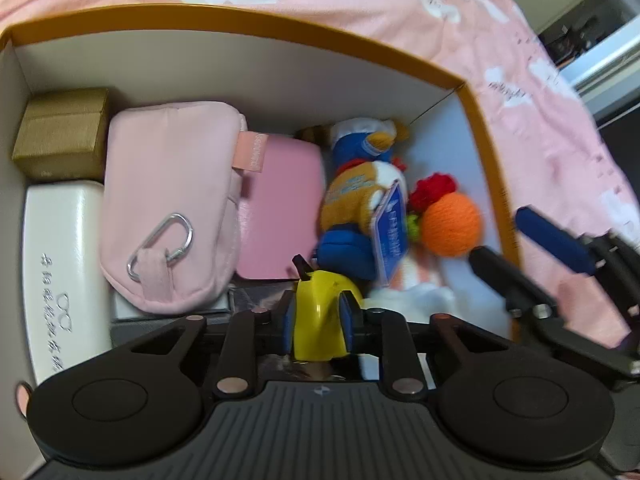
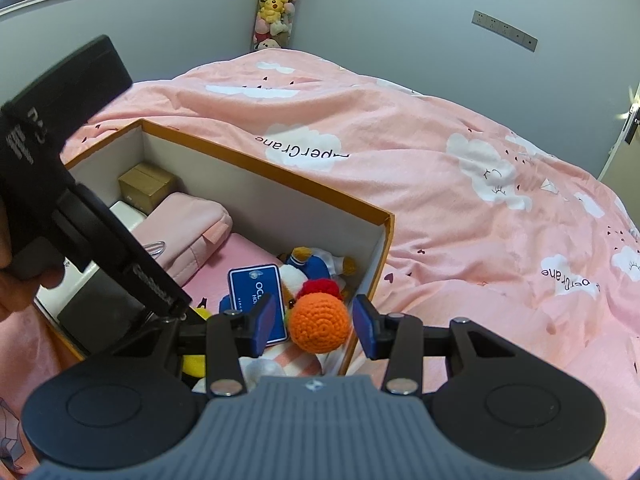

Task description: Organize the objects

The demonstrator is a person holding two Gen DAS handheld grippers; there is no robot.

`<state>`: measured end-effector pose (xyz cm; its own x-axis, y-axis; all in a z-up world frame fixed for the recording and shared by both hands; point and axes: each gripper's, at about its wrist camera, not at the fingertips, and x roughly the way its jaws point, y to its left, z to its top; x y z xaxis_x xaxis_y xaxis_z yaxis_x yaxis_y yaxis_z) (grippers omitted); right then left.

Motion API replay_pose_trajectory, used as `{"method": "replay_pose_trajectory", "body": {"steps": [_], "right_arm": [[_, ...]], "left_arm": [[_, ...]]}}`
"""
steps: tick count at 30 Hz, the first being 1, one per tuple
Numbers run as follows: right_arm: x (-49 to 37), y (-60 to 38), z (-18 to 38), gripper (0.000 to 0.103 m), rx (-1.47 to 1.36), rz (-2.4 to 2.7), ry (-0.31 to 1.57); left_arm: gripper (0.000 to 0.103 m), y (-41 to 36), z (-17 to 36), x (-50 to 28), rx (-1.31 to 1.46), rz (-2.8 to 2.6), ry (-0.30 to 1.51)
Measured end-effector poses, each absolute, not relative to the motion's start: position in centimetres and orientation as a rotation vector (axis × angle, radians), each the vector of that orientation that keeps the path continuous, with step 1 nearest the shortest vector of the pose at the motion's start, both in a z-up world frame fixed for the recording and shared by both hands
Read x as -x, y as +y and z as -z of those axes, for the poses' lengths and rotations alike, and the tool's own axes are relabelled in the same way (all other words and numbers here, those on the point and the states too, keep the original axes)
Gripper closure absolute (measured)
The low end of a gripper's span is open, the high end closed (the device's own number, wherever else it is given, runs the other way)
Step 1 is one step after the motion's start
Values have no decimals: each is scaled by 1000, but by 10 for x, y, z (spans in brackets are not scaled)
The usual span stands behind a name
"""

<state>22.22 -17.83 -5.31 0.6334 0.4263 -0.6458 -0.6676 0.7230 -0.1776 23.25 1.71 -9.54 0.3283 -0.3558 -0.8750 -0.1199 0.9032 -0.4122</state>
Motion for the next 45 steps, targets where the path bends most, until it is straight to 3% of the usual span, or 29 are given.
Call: {"method": "replay_pose_trajectory", "body": {"steps": [2, 15, 19, 21, 25, 27, 29, 34, 45], "right_arm": [[-222, -179, 53, 58, 424, -646, 613], [-213, -185, 48, 58, 338, -677, 666], [-205, -188, 39, 56, 275, -689, 700], [-200, -189, 33, 48, 241, -690, 709], [-189, -192, 19, 42, 157, -698, 721], [-182, -192, 11, 36, 122, -686, 709], [-176, -191, 4, 34, 83, -666, 691], [-161, -192, -7, 27, -37, -650, 689], [-123, -177, -1, 19, 0, -610, 634]], "left_arm": [[89, 18, 93, -233, 502, 210, 1243], [88, 19, 65, -217, 391, 205, 1115], [79, 19, 38, -201, 329, 177, 996], [75, 18, 24, -192, 295, 157, 931], [67, 19, -5, -170, 207, 99, 806], [59, 17, -16, -158, 164, 65, 737], [41, 19, -27, -144, 128, 24, 669], [17, 20, -40, -113, 72, -62, 559], [11, 25, -7, -86, 15, -217, 603]]}}
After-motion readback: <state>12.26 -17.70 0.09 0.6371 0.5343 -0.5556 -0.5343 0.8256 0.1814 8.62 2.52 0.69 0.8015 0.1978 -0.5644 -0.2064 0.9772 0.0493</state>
